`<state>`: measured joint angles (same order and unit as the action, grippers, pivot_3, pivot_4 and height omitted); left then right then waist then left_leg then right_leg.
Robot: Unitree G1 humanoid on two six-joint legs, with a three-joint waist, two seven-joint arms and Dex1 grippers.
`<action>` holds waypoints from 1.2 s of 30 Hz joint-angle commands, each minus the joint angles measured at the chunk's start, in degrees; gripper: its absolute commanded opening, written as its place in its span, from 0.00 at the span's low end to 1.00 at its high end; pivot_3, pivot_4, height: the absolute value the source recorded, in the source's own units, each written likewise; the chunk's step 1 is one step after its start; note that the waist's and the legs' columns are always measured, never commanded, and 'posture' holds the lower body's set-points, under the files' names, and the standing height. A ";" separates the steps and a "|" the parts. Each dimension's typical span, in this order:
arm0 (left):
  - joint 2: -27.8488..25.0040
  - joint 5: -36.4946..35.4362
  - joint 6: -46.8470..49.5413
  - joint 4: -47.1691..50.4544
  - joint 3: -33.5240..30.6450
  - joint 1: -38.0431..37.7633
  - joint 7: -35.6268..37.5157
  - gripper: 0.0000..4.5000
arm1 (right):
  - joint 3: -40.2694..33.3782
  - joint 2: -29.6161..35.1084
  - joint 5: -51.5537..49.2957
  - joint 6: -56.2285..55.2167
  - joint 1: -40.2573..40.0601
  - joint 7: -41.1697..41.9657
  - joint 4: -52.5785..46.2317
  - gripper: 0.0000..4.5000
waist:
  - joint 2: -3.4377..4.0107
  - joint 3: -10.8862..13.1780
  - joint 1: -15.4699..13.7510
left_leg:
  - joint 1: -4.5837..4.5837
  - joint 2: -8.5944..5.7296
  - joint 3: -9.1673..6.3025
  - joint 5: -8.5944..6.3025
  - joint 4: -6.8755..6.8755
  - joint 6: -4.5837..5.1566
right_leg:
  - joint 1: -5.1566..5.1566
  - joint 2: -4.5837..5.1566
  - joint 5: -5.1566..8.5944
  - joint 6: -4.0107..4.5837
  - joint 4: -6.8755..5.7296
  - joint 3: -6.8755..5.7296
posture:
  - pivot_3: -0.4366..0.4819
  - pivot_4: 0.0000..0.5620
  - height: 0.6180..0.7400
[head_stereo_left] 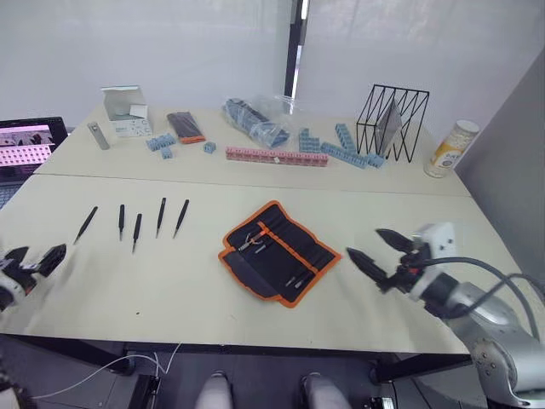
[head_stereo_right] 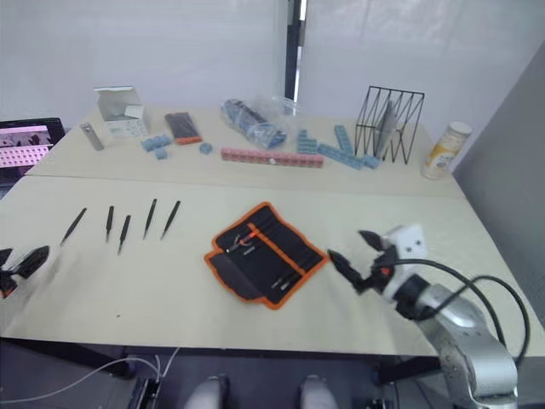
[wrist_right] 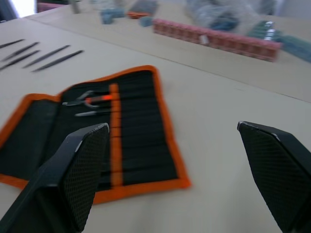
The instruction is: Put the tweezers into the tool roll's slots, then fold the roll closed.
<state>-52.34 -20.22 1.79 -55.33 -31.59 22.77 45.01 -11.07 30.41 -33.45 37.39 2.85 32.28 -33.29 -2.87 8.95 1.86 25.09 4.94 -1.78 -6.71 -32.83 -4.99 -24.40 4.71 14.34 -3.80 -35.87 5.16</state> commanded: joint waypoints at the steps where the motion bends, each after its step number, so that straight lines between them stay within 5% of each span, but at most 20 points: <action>1: -0.87 3.77 -2.69 -5.01 3.70 6.10 -2.31 0.99 | 3.46 2.06 -2.75 3.81 3.76 1.21 -3.09 1.00 | -0.05 -0.02 -0.35 | 0.02 0.00 0.00 0.00 0.00 0.00 | -0.01 -0.01 -0.01 -0.02 0.00 0.00 | 0.48 0.27 1.00; 6: 0.32 7.72 -4.52 -13.85 7.94 14.65 -5.13 0.99 | 6.88 2.72 -3.23 5.45 8.47 1.46 -3.24 1.00 | -0.07 -0.02 -0.83 | 0.06 0.03 -0.02 0.04 0.00 0.07 | -0.06 -0.12 -0.02 -0.16 -0.05 0.02 | 0.48 0.27 1.00; 20: 2.05 12.50 -3.91 -19.39 12.05 19.88 -6.32 0.99 | 9.67 3.46 -9.00 9.38 16.20 1.89 -7.04 1.00 | -0.09 -0.02 -1.30 | 0.06 0.10 -0.09 0.03 -0.06 0.04 | -0.05 -0.24 -0.19 -0.48 -0.21 0.02 | 0.48 0.27 1.00; 33: 3.97 14.57 -2.79 -20.74 13.04 20.96 -9.18 0.07 | 11.26 6.40 -9.16 9.62 16.76 3.86 -7.17 1.00 | -0.06 -0.03 -1.37 | -0.01 0.09 -0.09 0.03 -0.13 0.04 | 0.01 -0.24 -0.22 -0.52 -0.30 0.02 | 0.48 0.27 1.00; 36: 3.41 14.28 -3.21 -20.70 12.60 20.95 -9.79 0.01 | 12.00 6.87 -8.57 9.25 16.99 4.15 -7.40 1.00 | -0.06 -0.03 -1.40 | -0.01 0.09 -0.09 0.04 -0.13 0.05 | 0.02 -0.24 -0.23 -0.53 -0.30 0.03 | 0.48 0.27 1.00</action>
<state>-48.69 -6.63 -2.21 -75.09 -19.09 43.77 35.52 1.34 36.73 -41.79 46.97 18.94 36.17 -38.86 -2.93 8.92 0.46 25.08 5.03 -1.87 -6.68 -32.97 -4.94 -24.38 4.47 14.11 -4.32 -36.17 5.19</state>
